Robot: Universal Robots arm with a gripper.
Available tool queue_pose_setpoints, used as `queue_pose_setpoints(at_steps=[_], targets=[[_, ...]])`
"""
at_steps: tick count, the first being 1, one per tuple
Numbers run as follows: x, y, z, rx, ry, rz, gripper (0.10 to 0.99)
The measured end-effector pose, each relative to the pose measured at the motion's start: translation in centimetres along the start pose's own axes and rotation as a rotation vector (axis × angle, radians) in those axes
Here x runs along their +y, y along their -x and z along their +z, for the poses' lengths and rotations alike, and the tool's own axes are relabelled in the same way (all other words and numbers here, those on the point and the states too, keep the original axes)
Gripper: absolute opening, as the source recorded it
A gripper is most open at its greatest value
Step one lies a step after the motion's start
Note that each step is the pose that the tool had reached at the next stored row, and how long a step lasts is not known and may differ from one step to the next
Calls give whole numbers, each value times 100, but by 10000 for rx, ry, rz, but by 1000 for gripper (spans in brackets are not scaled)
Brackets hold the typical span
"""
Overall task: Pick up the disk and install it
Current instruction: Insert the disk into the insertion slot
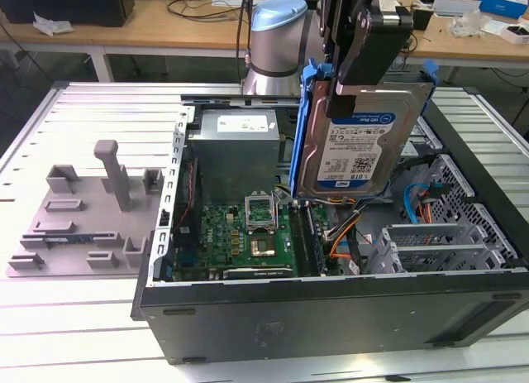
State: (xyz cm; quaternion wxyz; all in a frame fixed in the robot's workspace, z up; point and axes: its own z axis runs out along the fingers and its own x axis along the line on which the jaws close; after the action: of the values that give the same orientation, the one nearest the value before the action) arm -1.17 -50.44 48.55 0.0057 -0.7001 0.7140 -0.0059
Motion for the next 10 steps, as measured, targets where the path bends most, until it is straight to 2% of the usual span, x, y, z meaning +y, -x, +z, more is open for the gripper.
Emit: queue_pose_setpoints(at_steps=[10], targets=[[-212,-172,3,6,54,-1,365]])
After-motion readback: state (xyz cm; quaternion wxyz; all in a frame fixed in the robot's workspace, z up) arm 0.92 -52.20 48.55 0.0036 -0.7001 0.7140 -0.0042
